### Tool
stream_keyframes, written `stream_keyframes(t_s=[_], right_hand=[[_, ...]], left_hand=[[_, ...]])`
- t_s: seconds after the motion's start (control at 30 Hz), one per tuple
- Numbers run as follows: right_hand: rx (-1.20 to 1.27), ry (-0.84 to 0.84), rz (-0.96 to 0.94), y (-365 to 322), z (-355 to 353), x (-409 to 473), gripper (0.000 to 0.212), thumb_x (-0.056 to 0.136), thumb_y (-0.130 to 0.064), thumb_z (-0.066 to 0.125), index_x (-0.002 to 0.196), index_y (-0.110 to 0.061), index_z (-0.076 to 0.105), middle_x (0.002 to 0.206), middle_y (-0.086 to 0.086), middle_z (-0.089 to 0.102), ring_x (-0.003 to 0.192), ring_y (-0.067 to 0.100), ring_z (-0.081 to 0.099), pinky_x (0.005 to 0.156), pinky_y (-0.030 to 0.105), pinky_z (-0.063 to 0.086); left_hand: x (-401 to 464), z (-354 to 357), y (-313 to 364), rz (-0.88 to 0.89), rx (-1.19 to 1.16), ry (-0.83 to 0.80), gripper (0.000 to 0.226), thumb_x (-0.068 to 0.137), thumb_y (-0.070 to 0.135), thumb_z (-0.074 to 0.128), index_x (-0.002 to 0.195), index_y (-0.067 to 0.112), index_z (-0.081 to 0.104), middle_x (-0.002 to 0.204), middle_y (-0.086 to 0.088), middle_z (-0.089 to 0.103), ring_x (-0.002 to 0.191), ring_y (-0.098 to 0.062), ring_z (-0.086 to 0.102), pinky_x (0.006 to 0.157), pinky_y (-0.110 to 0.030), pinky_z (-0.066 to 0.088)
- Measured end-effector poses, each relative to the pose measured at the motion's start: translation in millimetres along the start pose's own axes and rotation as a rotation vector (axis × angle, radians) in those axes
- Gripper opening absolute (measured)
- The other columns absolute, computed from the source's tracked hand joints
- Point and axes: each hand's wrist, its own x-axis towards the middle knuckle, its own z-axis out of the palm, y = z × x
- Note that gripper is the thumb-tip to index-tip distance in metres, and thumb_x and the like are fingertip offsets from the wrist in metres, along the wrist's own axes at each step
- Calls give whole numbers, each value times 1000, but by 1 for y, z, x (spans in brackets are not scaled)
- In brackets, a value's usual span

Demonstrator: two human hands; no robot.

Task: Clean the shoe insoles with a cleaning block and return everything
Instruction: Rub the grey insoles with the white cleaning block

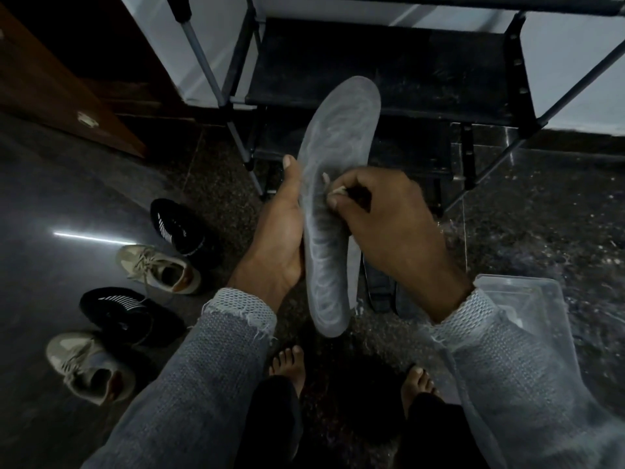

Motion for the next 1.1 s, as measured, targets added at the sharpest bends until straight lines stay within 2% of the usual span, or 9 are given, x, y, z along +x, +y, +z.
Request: stream_keyframes(t_s=[0.07,0.17,0.3,0.5,0.57,0.7,0.8,0.97,1.1], right_hand=[[-7,-30,-31,-4,2,-3,9,90,-17,65,91,-12,72,91,-3,69,83,6,63,79,27,53],[-48,95,-61,-2,2,-1,11,92,-19,63,88,-11,69,91,0,65,82,10,61,75,32,53],[-65,227,-51,5,-2,5,10,93,-18,63,92,-11,69,95,2,63,86,14,61,76,35,54],[64,-63,-50,-12,8,-7,9,90,-17,65,93,-14,72,87,-8,70,81,0,63,74,12,50],[26,-64,-86,-11,7,-4,8,90,-18,66,92,-14,72,87,-6,69,81,3,62,74,15,50],[-68,117,-87,-1,2,2,16,93,-25,63,88,-11,69,89,-2,63,81,9,59,74,26,51],[-80,178,-51,5,-3,6,13,93,-19,63,89,-9,69,92,2,63,83,12,60,76,29,51],[-21,-32,-33,-9,7,-2,10,91,-19,63,92,-14,72,93,-3,67,85,6,62,79,23,51],[-3,-80,-78,-12,7,-3,8,90,-17,64,92,-13,72,92,-2,68,86,7,62,80,24,50]], left_hand=[[1,0,0,-1,-28,16,63,100,56,30,93,13,75,95,-10,75,88,-19,73,75,-31,57],[0,1,0,4,-11,-7,63,97,61,33,111,11,69,107,-12,72,98,-22,70,86,-36,52],[-3,4,-2,-7,-9,-49,62,99,59,29,114,11,66,103,-9,73,94,-18,70,79,-31,55],[-1,-3,1,-1,-22,-7,66,98,61,30,120,8,62,115,-14,70,108,-24,67,87,-36,53],[-1,-3,0,2,-17,-10,66,97,61,30,121,8,62,117,-14,69,110,-25,66,90,-36,52],[-1,1,-3,-3,-5,-45,61,98,59,30,103,12,68,91,-6,74,85,-16,71,76,-30,55],[-1,3,-4,-7,-1,-38,60,101,56,27,108,12,68,95,-6,73,87,-16,70,78,-30,56],[3,2,1,-5,-8,45,61,100,56,28,114,6,62,111,-15,68,106,-24,65,92,-37,51],[0,-2,1,14,-48,23,63,99,57,29,119,7,62,114,-14,70,106,-24,68,83,-34,57]])
